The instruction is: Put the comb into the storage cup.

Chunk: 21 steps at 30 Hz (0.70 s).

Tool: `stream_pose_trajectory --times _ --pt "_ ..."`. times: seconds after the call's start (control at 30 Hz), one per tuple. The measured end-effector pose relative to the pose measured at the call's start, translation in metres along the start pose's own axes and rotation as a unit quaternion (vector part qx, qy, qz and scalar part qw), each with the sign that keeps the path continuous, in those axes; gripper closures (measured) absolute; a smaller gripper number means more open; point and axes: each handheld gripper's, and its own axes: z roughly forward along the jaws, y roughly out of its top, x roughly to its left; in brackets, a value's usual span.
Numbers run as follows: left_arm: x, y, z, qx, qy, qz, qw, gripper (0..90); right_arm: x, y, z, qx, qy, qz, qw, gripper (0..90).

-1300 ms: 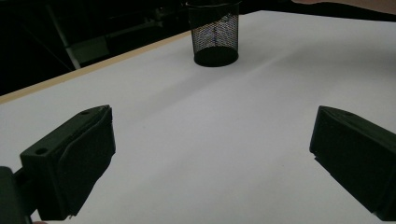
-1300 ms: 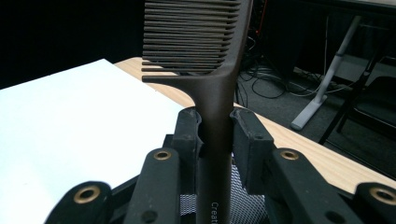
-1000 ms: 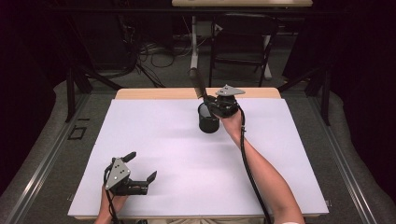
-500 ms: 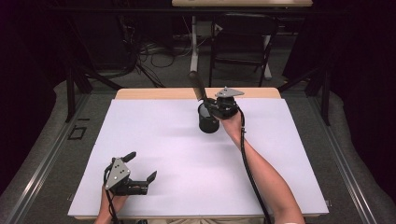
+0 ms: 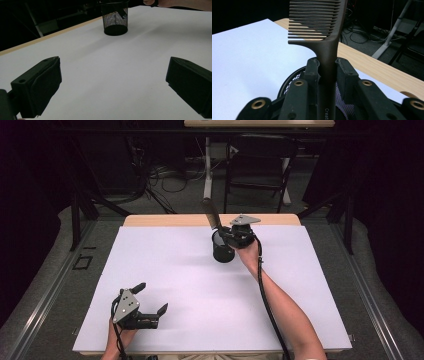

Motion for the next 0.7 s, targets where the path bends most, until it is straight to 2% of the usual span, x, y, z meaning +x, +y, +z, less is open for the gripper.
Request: stream_pose_trajectory --times 0.7 --pt "-0.0003 0.0000 0.0003 0.001 0.001 0.000 1.0000 0.2 -0.0003 -0.0019 0.0022 0.008 -0.001 -0.003 1.0000 72.5"
